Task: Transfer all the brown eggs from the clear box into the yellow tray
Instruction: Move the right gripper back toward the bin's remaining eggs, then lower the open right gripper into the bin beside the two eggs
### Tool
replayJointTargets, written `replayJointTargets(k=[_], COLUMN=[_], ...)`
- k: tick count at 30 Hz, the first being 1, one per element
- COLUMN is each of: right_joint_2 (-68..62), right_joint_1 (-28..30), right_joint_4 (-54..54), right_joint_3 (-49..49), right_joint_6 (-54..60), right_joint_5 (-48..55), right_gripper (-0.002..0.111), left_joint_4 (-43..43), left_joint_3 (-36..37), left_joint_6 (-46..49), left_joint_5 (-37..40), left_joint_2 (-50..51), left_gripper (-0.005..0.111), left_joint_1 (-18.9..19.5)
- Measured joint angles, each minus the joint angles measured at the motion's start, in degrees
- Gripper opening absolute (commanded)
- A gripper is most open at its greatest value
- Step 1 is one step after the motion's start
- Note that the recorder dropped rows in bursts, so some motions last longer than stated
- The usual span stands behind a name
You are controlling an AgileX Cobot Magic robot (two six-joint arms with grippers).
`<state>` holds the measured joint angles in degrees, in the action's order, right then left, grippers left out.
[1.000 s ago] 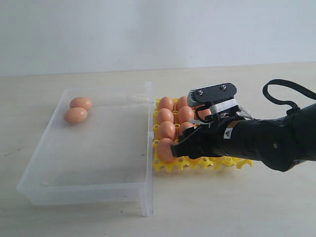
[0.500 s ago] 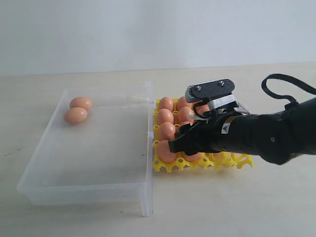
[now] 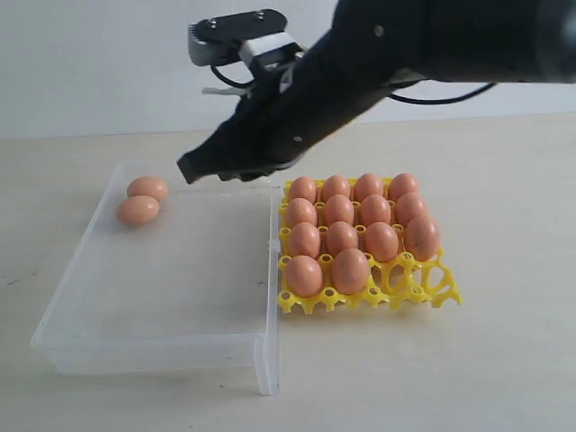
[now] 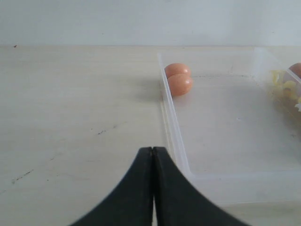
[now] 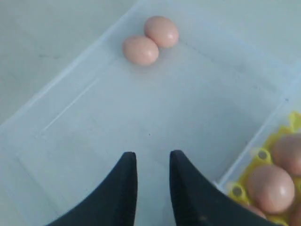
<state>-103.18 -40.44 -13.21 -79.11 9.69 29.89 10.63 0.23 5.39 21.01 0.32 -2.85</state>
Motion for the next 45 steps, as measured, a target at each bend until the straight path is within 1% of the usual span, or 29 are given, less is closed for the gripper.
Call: replayJointTargets(k=[3,5,11,15,18,22,27,35,39,45], right_joint_2=[-6.41,-11.55,-26.22,-35.14,-39.69,-43.23,-44.58,-46.86,-47.14,-47.14], right_joint_1=[-0.04,-0.04,-0.14,-0.14,-0.14,0.09,0.99,2.35,2.45,2.65], right_joint_4=[-3.49,-6.86,-18.02,-24.67,-28.04,-30.99,-31.98,-32.66,-30.11,-22.70], right_joint_3=[-8.49,-14.65,-31.88,-40.62,-44.91,-46.79,-46.83,-46.92,-47.50,-50.44], right_joint_6=[1.48,1.75,1.75,-1.95,-6.61,-11.58,-13.91,-15.61,-15.50,-15.37], right_joint_5=[1.97,2.77,4.30,4.73,3.72,1.04,-1.17,-1.51,-1.42,-1.42], right_gripper=[0.025,0.029,0.049,0.057,0.059,0.059,0.059,0.059,0.056,0.055], left_joint_4=[0.00,0.00,0.00,0.00,0.00,0.00,0.00,0.00,0.00,0.00], left_joint_3=[0.00,0.00,0.00,0.00,0.00,0.00,0.00,0.00,0.00,0.00], left_joint_6=[0.00,0.00,0.00,0.00,0.00,0.00,0.00,0.00,0.00,0.00], left_joint_5=[0.00,0.00,0.00,0.00,0.00,0.00,0.00,0.00,0.00,0.00], left_joint_2=[0.00,0.00,0.00,0.00,0.00,0.00,0.00,0.00,0.00,0.00], left_gripper=[0.000,0.000,0.000,0.000,0.000,0.000,0.000,0.000,0.000,0.000], left_joint_1=[0.00,0.00,0.00,0.00,0.00,0.00,0.00,0.00,0.00,0.00])
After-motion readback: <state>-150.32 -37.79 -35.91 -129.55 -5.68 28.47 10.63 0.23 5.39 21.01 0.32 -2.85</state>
